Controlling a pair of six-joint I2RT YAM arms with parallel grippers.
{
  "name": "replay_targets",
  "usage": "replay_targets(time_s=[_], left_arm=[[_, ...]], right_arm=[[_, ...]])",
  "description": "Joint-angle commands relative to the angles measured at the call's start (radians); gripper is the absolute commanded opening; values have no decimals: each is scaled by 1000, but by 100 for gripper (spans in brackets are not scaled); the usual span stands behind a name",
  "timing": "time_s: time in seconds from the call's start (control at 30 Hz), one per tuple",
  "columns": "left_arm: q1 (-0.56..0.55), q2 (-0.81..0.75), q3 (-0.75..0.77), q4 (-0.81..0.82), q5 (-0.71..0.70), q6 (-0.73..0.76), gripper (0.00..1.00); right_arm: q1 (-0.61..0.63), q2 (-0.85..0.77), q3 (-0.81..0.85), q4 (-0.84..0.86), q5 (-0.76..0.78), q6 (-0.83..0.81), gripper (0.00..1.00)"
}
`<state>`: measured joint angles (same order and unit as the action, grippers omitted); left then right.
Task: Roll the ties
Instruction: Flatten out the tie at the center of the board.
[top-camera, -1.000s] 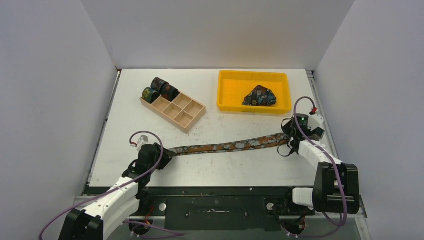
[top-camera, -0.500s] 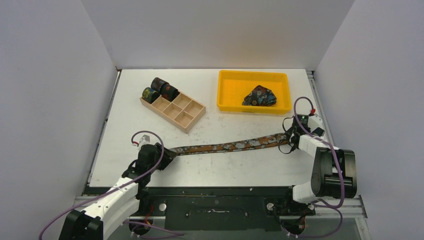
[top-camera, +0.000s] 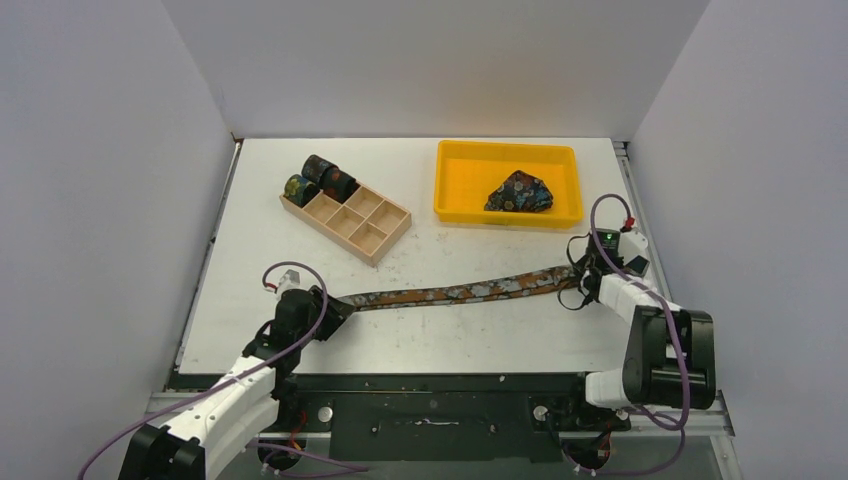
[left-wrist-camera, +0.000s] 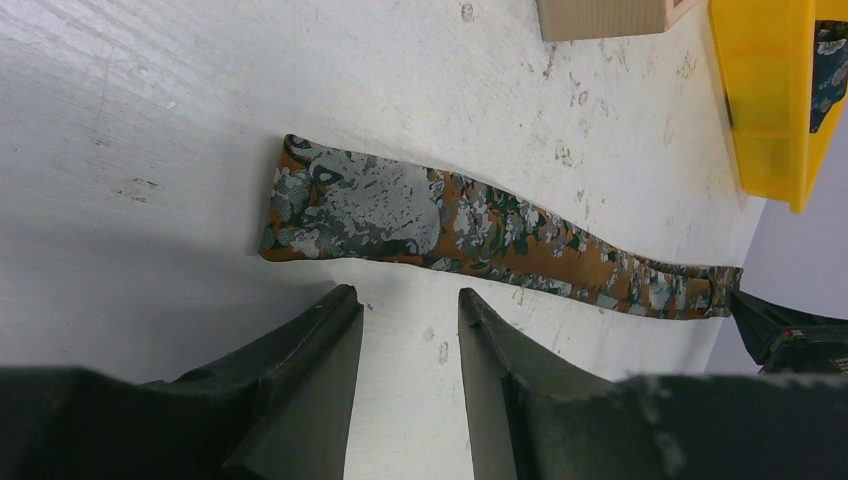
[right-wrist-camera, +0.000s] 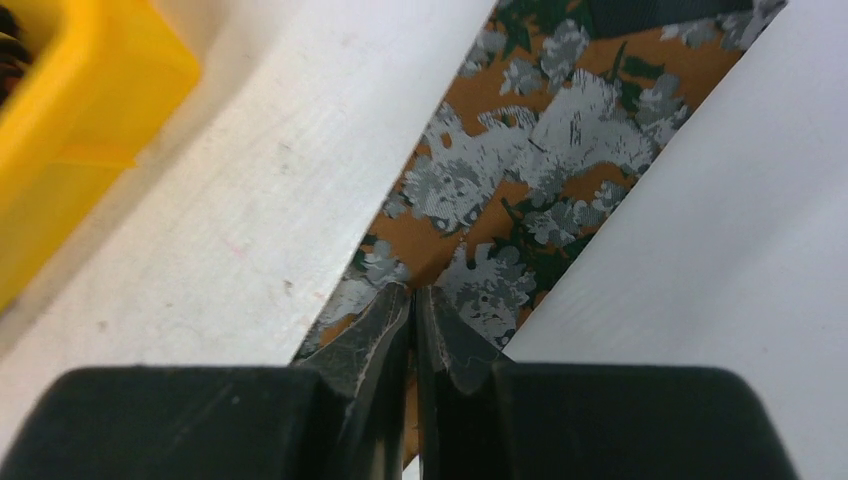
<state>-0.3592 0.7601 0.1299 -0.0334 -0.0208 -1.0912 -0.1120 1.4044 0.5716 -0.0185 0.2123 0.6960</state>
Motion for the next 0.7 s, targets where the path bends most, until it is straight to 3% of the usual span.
replay_targets(time_s=[0.0, 0.23, 0.67], left_arm=[[-3, -20, 49, -9, 21, 9, 38], [-2, -42, 65, -52, 21, 13, 40], [-2, -32, 74, -66, 0, 27, 58]], right_arm=[[-9, -129, 15, 22, 26, 28, 5], [-22, -129, 29, -18, 101, 9, 5], [-145, -101, 13, -18, 142, 71, 5]])
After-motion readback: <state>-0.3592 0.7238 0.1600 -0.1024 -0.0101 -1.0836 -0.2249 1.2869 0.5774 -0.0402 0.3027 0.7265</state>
